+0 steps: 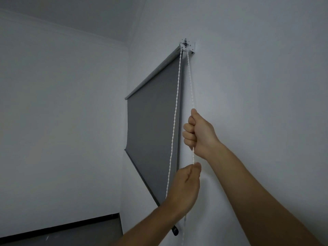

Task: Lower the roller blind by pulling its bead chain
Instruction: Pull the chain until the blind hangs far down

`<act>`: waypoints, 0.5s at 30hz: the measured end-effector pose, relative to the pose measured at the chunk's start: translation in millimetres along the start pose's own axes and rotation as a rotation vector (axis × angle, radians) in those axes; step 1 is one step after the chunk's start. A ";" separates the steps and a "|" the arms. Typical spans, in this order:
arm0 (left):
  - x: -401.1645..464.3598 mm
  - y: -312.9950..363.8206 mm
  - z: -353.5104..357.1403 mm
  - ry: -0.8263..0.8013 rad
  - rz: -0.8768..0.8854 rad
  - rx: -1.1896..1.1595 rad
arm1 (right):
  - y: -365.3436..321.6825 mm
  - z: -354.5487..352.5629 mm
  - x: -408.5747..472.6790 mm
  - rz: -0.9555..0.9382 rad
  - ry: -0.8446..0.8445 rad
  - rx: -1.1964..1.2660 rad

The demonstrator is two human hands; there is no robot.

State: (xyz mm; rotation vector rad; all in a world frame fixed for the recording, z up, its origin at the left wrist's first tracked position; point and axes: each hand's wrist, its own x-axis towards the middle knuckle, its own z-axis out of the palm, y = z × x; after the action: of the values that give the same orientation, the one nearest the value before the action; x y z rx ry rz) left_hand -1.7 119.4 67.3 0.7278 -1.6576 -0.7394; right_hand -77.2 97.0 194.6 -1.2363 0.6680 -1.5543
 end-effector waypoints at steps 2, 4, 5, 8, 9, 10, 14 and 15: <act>-0.4 -0.3 -0.9 -0.042 -0.110 -0.101 | 7.9 -2.2 -4.0 -0.023 -0.006 -0.025; 1.5 -0.7 -3.4 -0.078 -0.202 -0.189 | 13.2 -5.1 -8.8 -0.037 -0.014 -0.054; 3.3 -0.9 -5.2 -0.074 -0.221 -0.214 | 15.1 -6.2 -11.6 -0.042 -0.015 -0.069; 14.3 1.2 -11.3 -0.018 -0.207 -0.269 | 20.6 -8.5 -21.4 -0.053 -0.014 -0.113; 18.7 4.4 -13.7 -0.002 -0.196 -0.287 | 23.0 -8.7 -25.7 -0.054 -0.011 -0.124; 22.8 8.2 -15.3 0.010 -0.184 -0.305 | 26.0 -9.8 -29.6 -0.057 -0.007 -0.138; 39.3 27.3 -20.5 0.012 -0.146 -0.353 | 41.8 -11.2 -45.4 -0.112 0.017 -0.250; 42.9 32.5 -22.2 0.005 -0.156 -0.347 | 45.0 -11.4 -48.5 -0.123 0.030 -0.272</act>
State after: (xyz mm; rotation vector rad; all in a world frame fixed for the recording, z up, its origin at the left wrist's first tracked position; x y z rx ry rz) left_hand 9.4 103.6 122.2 0.6124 -1.4280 -1.1031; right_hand -72.7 124.4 133.5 -1.4811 0.8583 -1.6234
